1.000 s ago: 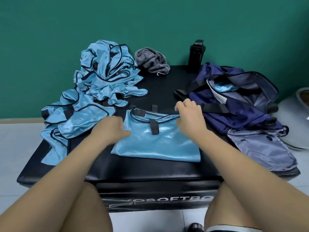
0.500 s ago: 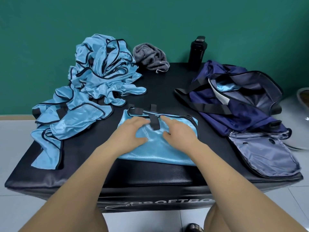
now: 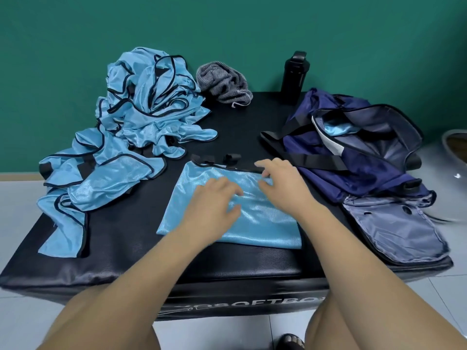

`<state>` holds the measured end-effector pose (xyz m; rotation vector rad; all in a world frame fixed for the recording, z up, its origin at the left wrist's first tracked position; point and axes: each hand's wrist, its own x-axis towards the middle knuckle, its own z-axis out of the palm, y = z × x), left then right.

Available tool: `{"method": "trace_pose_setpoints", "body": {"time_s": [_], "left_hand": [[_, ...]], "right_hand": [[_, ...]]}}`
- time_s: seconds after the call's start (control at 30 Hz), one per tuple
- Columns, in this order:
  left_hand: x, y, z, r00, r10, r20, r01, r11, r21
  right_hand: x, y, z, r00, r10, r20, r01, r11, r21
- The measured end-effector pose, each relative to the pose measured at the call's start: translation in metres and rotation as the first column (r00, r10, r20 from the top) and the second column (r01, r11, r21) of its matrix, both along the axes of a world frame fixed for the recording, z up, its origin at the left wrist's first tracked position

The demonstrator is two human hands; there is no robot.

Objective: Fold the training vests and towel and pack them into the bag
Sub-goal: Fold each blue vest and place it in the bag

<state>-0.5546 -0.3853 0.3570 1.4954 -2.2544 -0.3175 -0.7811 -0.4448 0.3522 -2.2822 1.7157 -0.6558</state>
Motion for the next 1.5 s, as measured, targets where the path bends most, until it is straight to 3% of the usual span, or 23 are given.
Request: {"method": "trace_pose_setpoints", "body": {"time_s": [0.13, 0.3, 0.53, 0.67, 0.87, 1.03, 1.17, 1.33, 1.5], "left_hand": [[-0.039, 0.027, -0.008, 0.977, -0.211, 0.037, 0.211, 0.978, 0.000], [-0.065, 0.044, -0.019, 0.945, -0.308, 0.114, 0.312, 0.950, -0.018], [-0.085, 0.055, -0.032, 0.936, -0.306, 0.174, 0.332, 0.932, -0.145], [-0.087, 0.058, -0.026, 0.958, -0.270, 0.096, 0.282, 0.950, -0.136], [-0.070, 0.057, 0.009, 0.975, -0.073, -0.210, 0.097, 0.990, 0.105], [-0.039, 0.052, 0.031, 0.897, 0.154, -0.414, -0.023, 0.952, 0.304], [-0.003, 0.042, 0.047, 0.858, 0.276, -0.432, -0.087, 0.909, 0.408], [0.045, 0.029, 0.058, 0.878, 0.350, -0.327, -0.146, 0.845, 0.514], [0.082, 0.019, 0.053, 0.885, 0.394, -0.249, -0.143, 0.737, 0.660]], "right_hand": [[-0.017, -0.004, -0.003, 0.988, -0.119, -0.103, 0.128, 0.988, 0.086], [-0.036, -0.002, -0.001, 0.949, -0.311, -0.046, 0.313, 0.915, 0.256], [-0.039, -0.003, 0.007, 0.905, -0.422, 0.050, 0.375, 0.849, 0.373], [-0.038, -0.002, 0.010, 0.893, -0.435, 0.116, 0.364, 0.849, 0.382], [-0.035, -0.001, 0.017, 0.846, -0.458, 0.272, 0.338, 0.857, 0.389], [-0.021, -0.005, 0.032, 0.733, -0.470, 0.492, 0.297, 0.871, 0.391], [-0.001, -0.012, 0.050, 0.729, -0.418, 0.542, 0.242, 0.898, 0.368], [0.038, -0.026, 0.071, 0.736, -0.365, 0.570, 0.158, 0.911, 0.380], [0.088, -0.041, 0.091, 0.871, -0.230, 0.434, 0.070, 0.933, 0.353]]}}
